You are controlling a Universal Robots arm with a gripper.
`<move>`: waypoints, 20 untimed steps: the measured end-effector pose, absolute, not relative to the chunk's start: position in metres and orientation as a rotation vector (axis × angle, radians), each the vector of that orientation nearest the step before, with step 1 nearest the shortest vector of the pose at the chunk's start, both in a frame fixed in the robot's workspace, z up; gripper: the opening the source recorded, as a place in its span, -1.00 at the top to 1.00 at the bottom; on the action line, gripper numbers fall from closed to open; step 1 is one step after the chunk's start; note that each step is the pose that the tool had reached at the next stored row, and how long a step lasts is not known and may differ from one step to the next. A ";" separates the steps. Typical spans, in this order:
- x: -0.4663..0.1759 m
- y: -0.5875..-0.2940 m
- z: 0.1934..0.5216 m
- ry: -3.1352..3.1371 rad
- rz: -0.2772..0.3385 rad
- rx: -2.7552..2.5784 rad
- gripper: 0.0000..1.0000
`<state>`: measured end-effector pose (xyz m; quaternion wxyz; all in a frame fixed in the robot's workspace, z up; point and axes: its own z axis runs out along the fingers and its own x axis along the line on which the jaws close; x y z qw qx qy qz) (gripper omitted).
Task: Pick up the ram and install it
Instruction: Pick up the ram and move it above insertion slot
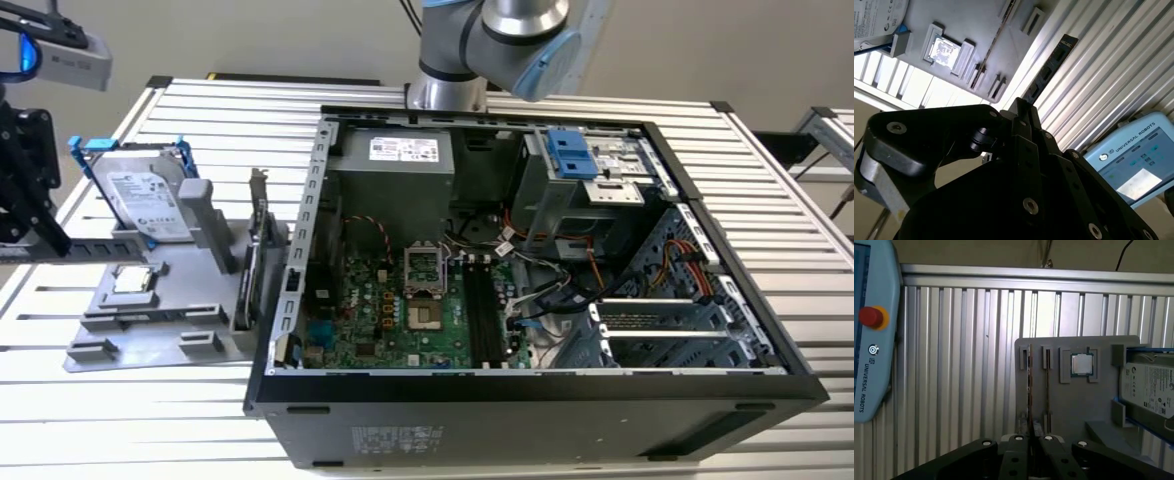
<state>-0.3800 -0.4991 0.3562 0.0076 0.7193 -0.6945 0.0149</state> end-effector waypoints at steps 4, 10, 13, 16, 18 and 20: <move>-0.380 -0.499 0.357 -2.171 0.046 2.249 1.00; -0.380 -0.499 0.359 -2.171 0.047 2.249 1.00; -0.380 -0.499 0.361 -2.171 0.047 2.249 1.00; -0.380 -0.499 0.362 -2.171 0.047 2.249 1.00; -0.380 -0.499 0.363 -2.171 0.047 2.249 1.00; -0.380 -0.499 0.364 -2.171 0.047 2.249 1.00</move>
